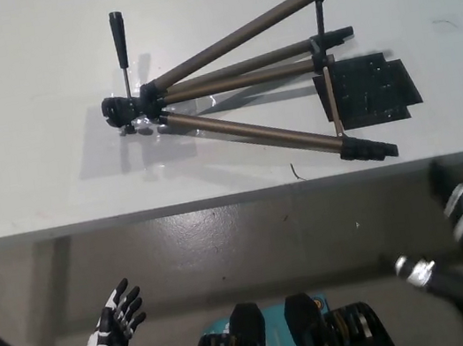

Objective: A tripod lies near the right hand side of the table and the robot grab a leg of the tripod using its right hand and put it up right.

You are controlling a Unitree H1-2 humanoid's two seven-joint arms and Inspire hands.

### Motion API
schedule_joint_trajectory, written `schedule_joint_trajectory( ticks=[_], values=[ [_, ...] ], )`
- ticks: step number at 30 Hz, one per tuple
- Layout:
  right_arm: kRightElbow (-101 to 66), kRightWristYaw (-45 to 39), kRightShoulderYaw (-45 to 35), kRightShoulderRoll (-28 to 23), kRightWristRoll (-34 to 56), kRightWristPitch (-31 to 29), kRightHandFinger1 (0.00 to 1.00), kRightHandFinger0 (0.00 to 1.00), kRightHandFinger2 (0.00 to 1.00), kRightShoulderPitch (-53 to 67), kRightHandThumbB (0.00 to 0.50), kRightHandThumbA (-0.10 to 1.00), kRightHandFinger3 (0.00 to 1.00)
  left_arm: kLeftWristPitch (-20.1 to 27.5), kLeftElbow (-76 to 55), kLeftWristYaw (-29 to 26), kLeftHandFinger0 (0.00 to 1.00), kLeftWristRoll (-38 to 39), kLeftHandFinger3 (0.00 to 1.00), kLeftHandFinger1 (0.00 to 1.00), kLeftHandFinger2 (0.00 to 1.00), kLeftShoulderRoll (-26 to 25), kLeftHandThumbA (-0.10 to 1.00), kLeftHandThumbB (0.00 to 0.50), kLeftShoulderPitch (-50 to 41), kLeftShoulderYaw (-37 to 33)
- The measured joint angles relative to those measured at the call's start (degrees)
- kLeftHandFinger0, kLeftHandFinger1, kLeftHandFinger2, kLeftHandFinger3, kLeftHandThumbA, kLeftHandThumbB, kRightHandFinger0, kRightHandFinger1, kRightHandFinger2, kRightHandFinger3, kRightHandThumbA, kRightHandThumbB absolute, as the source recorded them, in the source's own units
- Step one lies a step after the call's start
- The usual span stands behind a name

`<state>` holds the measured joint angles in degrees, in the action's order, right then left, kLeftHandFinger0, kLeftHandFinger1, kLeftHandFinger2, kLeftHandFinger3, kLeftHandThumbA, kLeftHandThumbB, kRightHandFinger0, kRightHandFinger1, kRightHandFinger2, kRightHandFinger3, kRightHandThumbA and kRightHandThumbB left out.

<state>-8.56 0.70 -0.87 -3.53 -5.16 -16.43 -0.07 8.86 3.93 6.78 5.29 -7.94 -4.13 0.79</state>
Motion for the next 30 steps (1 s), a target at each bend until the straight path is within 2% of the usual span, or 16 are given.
schedule_joint_trajectory(
  ticks=[1,2,4,6,7,9,11,14,18,20,23,26,27,30],
  values=[
    [-2.2,0.0,-0.8,-0.9,-0.6,0.5,1.0,1.0,1.0,-1.3,0.249,0.83,1.0,0.0,0.0,0.1,1.0,0.0,1.0,1.0,1.0,0.0,1.0,0.153,0.0,0.0],
    [-3.5,0.0,-1.3,-1.5,-0.9,0.9,1.0,1.0,1.0,-2.4,0.297,0.86,1.0,0.0,0.0,0.2,1.0,0.1,1.0,1.0,1.0,0.0,1.0,0.146,0.0,0.0],
    [-6.8,0.0,-2.6,-3.6,-2.2,2.8,1.0,1.0,1.0,-7.2,0.295,0.79,1.0,0.0,0.0,0.4,1.0,0.1,1.0,1.0,1.0,0.0,1.0,0.14,0.0,0.0],
    [-8.9,-0.3,-3.2,-6.1,-3.4,5.1,1.0,1.0,1.0,-13.0,0.302,0.78,1.0,0.0,0.0,0.4,1.0,0.1,1.0,1.0,1.0,0.0,1.0,0.14,0.1,-0.1],
    [-9.4,-0.5,-3.2,-7.0,-4.0,6.4,1.0,1.0,1.0,-15.1,0.322,0.88,1.0,0.0,0.0,0.4,1.0,0.1,1.0,1.0,1.0,0.0,1.0,0.152,0.1,-0.2],
    [-9.9,-1.4,-2.9,-9.2,-5.4,9.0,1.0,1.0,1.0,-19.8,0.324,0.88,1.0,0.0,0.2,0.4,1.0,0.1,1.0,1.0,1.0,0.1,1.0,0.155,0.0,-0.3],
    [-9.7,-2.6,-2.1,-11.2,-6.9,11.2,1.0,1.0,1.0,-24.1,0.362,0.87,1.0,0.0,0.3,0.4,1.0,0.1,1.0,1.0,1.0,0.1,1.0,0.17,0.0,-0.4],
    [-8.0,-4.8,0.3,-14.3,-9.2,14.8,1.0,1.0,1.0,-31.4,0.439,0.94,1.0,0.0,0.5,0.4,1.0,0.1,1.0,1.0,1.0,0.1,1.0,0.163,0.0,-0.3],
    [-2.1,-7.8,4.8,-16.5,-12.0,18.6,1.0,1.0,1.0,-41.4,0.442,0.98,1.0,0.0,0.7,0.4,1.0,0.1,1.0,1.0,1.0,0.2,1.0,0.163,0.0,-0.4],
    [1.6,-9.2,7.3,-17.0,-13.2,19.8,1.0,1.0,1.0,-45.5,0.453,0.94,1.0,0.0,1.0,0.4,1.0,0.1,1.0,1.0,1.0,0.2,1.0,0.161,0.0,-0.5],
    [8.8,-11.5,11.8,-17.0,-15.2,21.5,1.0,1.0,1.0,-52.0,0.49,0.97,1.0,0.0,1.6,0.4,1.0,0.1,1.0,1.0,1.0,0.2,1.0,0.155,-0.1,-0.5],
    [17.2,-13.7,16.9,-16.8,-17.3,22.5,1.0,1.0,1.0,-58.2,0.5,0.96,1.0,0.0,2.1,0.4,1.0,0.1,1.0,1.0,1.0,0.2,1.0,0.148,-0.2,-0.5],
    [20.0,-14.4,18.6,-16.7,-18.0,22.7,1.0,1.0,1.0,-60.1,0.487,0.96,1.0,0.0,2.2,0.4,1.0,0.1,1.0,1.0,1.0,0.2,1.0,0.157,-0.3,-0.5],
    [28.0,-16.7,23.8,-15.8,-20.0,23.6,1.0,1.0,1.0,-65.4,0.5,0.96,1.0,0.0,2.3,0.4,1.0,0.1,1.0,1.0,1.0,0.2,1.0,0.135,-0.4,-0.5]
  ],
)
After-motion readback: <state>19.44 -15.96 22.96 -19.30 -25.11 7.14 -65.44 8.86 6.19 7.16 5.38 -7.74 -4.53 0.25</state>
